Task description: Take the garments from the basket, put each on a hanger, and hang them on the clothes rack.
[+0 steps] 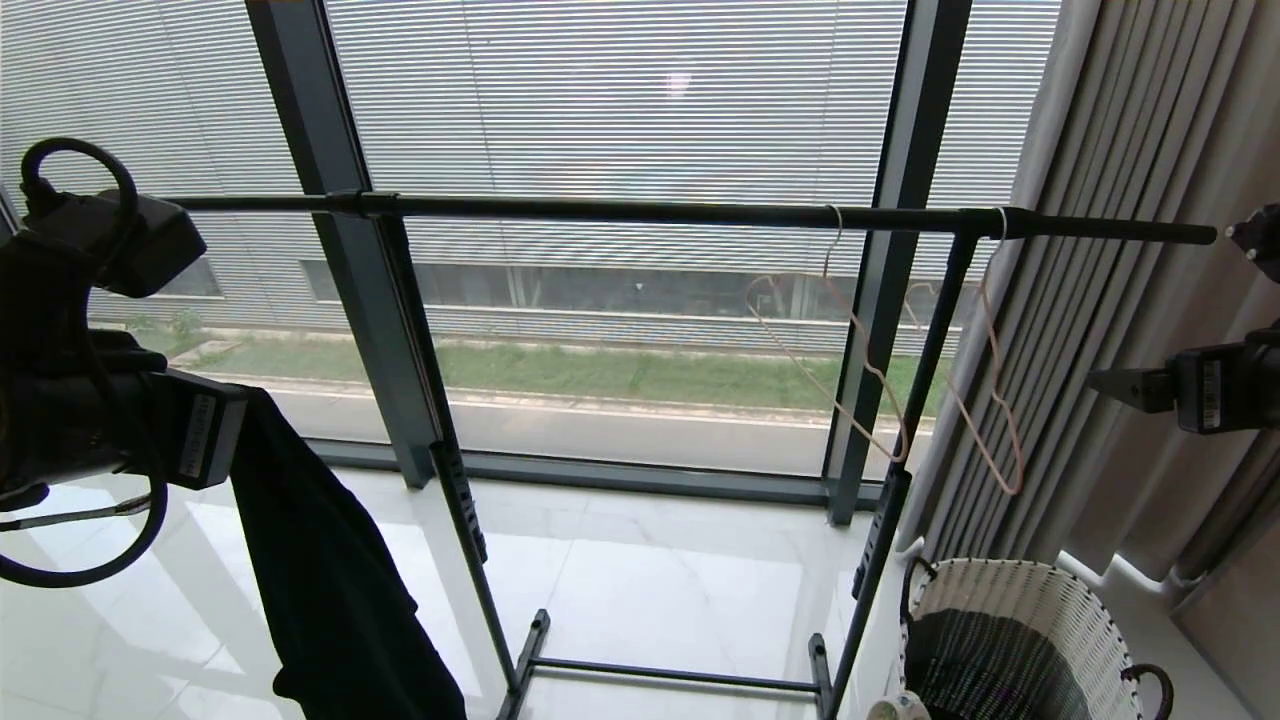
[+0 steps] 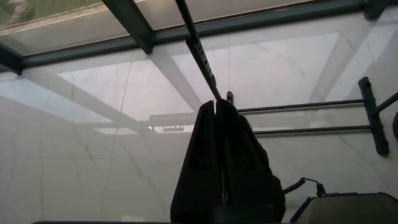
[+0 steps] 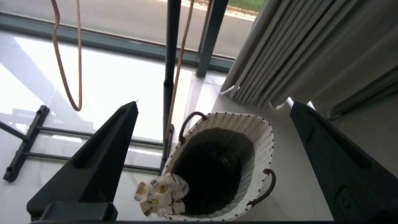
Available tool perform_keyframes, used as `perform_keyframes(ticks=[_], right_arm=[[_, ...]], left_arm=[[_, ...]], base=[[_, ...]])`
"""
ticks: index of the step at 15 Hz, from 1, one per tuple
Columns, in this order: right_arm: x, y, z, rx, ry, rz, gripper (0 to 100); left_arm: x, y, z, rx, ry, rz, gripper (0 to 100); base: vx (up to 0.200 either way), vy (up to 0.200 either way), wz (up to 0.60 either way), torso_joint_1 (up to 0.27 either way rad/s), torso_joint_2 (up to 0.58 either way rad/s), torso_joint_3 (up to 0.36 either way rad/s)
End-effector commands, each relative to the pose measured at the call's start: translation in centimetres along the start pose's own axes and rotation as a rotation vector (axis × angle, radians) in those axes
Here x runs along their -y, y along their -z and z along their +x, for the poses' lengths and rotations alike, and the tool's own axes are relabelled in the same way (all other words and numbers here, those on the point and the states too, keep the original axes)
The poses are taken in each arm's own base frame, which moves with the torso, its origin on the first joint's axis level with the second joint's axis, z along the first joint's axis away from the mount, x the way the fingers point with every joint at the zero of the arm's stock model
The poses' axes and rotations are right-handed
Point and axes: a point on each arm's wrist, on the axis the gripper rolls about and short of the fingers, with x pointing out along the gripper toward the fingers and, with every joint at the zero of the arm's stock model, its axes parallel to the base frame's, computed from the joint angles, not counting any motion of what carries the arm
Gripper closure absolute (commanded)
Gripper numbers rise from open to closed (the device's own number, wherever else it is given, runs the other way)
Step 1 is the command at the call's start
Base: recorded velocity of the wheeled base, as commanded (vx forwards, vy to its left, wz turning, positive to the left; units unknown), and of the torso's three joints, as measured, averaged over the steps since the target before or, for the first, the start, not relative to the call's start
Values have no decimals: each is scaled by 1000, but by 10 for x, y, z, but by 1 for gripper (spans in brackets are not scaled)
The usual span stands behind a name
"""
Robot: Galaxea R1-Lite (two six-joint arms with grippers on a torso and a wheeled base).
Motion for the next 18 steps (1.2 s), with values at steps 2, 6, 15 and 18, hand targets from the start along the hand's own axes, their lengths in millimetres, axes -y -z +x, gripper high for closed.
perform_keyframes(ticks=[2, 6, 15, 18], right_arm=[[-2, 5, 15, -47, 0, 28, 0], [-7, 12, 41, -84, 1, 79, 0], [-18, 40, 124, -158, 13, 109, 0], [-13, 44, 136, -163, 30, 114, 0]], left_arm=[[0, 0, 0, -2, 1, 1, 100], [1, 3, 1, -11, 3, 1, 100], [2, 20, -10, -20, -37, 1, 100], [2, 19, -9, -3, -43, -1, 100]], base=[[200, 0, 0, 0, 5, 0], [100, 0, 0, 0, 2, 1], [0, 0, 0, 0, 0, 0], [0, 0, 0, 0, 0, 0]])
